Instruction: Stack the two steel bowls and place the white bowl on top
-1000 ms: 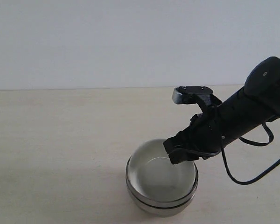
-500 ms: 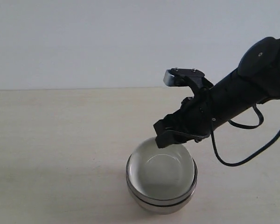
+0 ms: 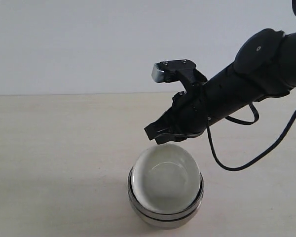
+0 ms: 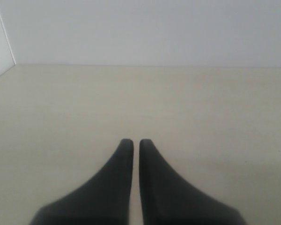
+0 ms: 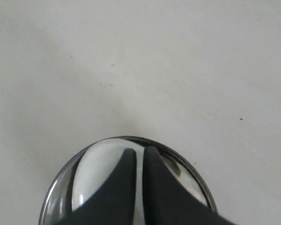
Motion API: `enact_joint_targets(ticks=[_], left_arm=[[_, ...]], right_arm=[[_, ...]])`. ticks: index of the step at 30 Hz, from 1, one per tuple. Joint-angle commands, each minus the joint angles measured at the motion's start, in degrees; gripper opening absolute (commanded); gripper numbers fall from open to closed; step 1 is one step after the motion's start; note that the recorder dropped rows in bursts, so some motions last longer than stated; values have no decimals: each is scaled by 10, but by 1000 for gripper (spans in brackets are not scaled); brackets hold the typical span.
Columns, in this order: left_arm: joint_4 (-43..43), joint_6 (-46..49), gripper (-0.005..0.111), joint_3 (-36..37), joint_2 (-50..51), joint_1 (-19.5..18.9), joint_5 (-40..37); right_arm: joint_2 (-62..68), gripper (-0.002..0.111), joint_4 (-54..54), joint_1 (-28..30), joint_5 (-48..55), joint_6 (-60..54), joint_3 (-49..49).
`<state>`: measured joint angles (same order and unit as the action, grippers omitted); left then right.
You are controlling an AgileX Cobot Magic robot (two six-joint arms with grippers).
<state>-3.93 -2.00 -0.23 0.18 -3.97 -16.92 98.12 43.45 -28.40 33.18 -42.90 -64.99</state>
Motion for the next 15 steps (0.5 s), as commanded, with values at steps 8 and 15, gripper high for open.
enact_joint_targets(ticks=[8, 15], left_arm=[[2, 1, 4, 2, -2, -1, 0], [2, 1, 4, 2, -2, -1, 0]], right_arm=[[-2, 0, -32, -1, 13, 21, -4], [41, 0, -107, -1, 32, 84, -1]])
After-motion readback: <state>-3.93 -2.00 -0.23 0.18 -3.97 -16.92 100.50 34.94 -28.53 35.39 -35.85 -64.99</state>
